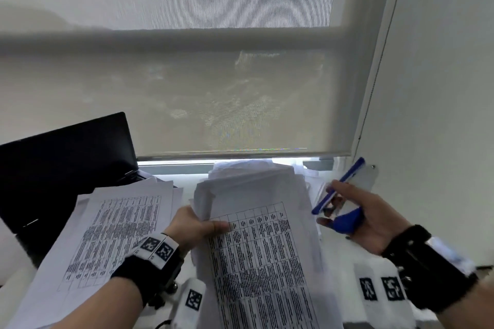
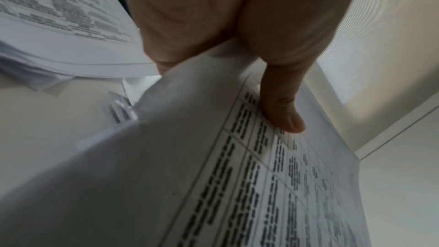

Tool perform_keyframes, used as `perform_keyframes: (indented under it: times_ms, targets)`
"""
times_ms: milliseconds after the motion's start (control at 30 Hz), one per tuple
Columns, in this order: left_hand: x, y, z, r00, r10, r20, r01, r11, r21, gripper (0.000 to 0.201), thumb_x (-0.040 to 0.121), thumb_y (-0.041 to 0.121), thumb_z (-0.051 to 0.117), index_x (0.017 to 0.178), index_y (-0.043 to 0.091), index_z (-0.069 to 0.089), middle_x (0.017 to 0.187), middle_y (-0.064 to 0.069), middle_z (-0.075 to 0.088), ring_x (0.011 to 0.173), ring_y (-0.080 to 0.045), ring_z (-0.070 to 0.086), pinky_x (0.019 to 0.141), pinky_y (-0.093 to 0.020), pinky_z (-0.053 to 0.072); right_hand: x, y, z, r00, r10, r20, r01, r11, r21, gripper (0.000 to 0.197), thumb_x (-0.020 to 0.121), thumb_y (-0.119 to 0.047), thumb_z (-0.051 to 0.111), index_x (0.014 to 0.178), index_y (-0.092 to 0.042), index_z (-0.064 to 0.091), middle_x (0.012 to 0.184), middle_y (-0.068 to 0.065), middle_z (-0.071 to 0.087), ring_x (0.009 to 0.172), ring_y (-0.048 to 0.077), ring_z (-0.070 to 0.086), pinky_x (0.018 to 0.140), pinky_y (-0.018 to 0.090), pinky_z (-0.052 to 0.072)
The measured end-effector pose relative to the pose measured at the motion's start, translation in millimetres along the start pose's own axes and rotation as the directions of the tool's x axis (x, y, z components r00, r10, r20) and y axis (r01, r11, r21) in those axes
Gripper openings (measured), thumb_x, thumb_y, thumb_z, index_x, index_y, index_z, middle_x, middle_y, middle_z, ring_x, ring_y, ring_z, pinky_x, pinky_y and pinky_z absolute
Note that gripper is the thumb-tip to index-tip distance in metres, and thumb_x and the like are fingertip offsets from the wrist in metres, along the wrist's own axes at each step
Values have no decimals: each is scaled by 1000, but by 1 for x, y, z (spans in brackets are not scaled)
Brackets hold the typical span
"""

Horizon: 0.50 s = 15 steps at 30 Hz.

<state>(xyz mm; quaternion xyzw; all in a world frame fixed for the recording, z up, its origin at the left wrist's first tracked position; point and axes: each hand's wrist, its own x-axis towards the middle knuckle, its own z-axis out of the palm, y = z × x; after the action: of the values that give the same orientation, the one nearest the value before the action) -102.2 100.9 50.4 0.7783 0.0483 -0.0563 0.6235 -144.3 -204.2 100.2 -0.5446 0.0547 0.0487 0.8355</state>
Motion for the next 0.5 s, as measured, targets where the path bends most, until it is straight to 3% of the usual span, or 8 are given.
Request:
perform_keyframes:
  times_ms: [67,100,200,300,400,433,500]
  targets:
    - [-12,8,-1,999,35,6,-35,999,-25,91,13,46,97,82,-7,71,77,-18,74,74,-35,73,73,-45,60,-9,7,4,999,-32,27,36,986,-165,44,34,-35,92,64,-11,71,66,12,61,55,21,55,57,34,46]
    - [-17,11,-2,999,47,15,-46,998,-39,91,13,44,98,83,-7,71,79,-19,74,75,-35,73,74,-46,60,-13,12,6,998,-26,63,39,973,-226,46,32,-33,91,65,-7,71,70,17,62,60,26,56,59,34,45]
    - [-33,19,-7,996,84,14,-83,994,-72,74,28,31,98,85,-9,71,83,-21,74,79,-36,72,79,-49,59,-25,24,18,993,47,105,-13,954,-300,35,50,-10,74,80,7,65,77,24,62,76,35,55,71,38,44]
    - [-46,30,-11,989,143,-41,-147,985,-95,68,32,29,96,81,-10,71,81,-23,73,73,-34,72,69,-41,60,-33,27,32,993,56,108,-15,936,-352,35,52,-1,59,86,7,63,68,18,61,63,27,56,64,34,45]
    - [-54,55,-14,959,220,-180,-251,952,-176,43,50,14,92,81,-5,69,82,-22,73,68,-29,72,63,-37,60,-38,12,51,990,-111,83,137,885,-446,41,54,-8,58,91,9,62,72,16,60,62,23,55,60,30,44]
    - [-55,67,-15,940,245,-238,-296,933,-206,46,49,16,95,83,-2,69,82,-20,74,71,-29,73,67,-39,60,-40,4,57,978,-192,83,209,860,-466,38,57,-10,58,89,9,62,72,16,58,61,22,53,56,29,43]
    - [-56,93,-15,892,313,-325,-400,882,-249,55,46,25,97,89,1,71,82,-12,75,76,-28,73,73,-41,60,-47,-14,71,932,-343,114,356,811,-464,13,68,-5,62,76,6,59,63,12,51,53,18,45,47,24,36]
